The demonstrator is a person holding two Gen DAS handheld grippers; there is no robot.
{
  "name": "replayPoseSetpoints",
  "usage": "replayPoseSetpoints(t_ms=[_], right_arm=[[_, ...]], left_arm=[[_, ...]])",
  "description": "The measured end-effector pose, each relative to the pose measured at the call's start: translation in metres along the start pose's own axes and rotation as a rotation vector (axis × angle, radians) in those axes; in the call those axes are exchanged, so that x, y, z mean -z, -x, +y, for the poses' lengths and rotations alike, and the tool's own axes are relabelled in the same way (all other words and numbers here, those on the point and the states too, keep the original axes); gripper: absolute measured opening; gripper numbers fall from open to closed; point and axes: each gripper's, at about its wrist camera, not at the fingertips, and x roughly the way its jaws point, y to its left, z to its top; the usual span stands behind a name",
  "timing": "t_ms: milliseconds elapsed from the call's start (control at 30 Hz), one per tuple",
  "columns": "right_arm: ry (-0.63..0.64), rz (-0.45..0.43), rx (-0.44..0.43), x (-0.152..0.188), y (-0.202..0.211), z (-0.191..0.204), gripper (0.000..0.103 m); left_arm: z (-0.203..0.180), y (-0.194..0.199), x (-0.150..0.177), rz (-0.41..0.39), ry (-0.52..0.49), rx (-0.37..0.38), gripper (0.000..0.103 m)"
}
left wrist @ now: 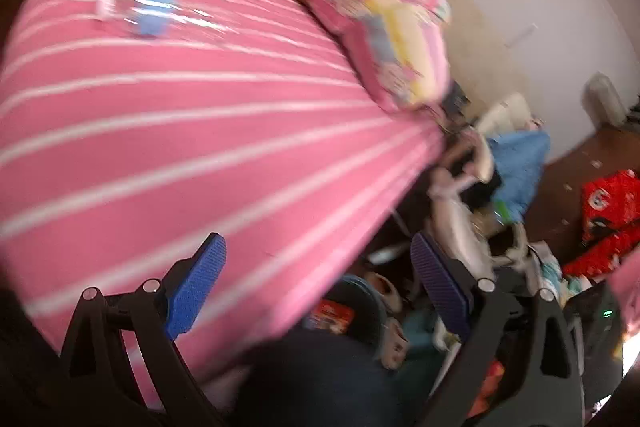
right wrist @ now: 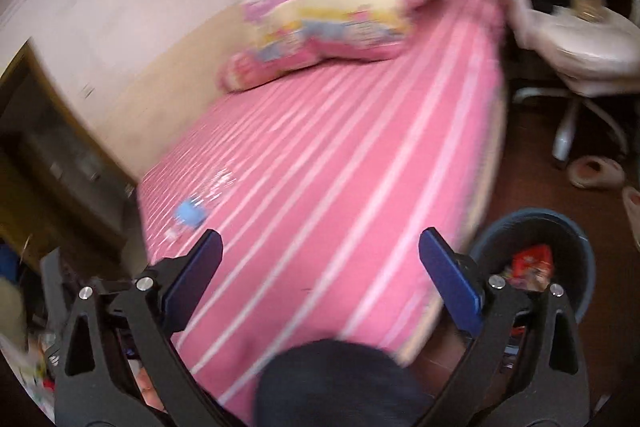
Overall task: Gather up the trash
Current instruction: 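Move both grippers back to the clear plastic bottle on the bed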
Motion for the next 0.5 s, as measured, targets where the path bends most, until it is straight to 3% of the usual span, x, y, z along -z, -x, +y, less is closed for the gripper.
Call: replayPoseSetpoints(t_ms=[200, 367, 500], right_arm=[[0.117, 0.073, -0.152, 0.023, -0.065, 0.068, 0.097], [0.085, 0.144, -0.306, 0.028, -0.121, 0.099, 0.097], [0.096, 0.187, -0.35, 0.034, -0.161, 0.13, 0.097]], left_arm=[[0.079, 0.025, -0.034, -0.07, 0.088, -0.056, 0.091], [0.126, 0.033, -0.062, -0.102, 0.123, -0.096, 0.091], [0.156, 0.025, -0.085, -0.091, 0.194, -0.076, 0.091]])
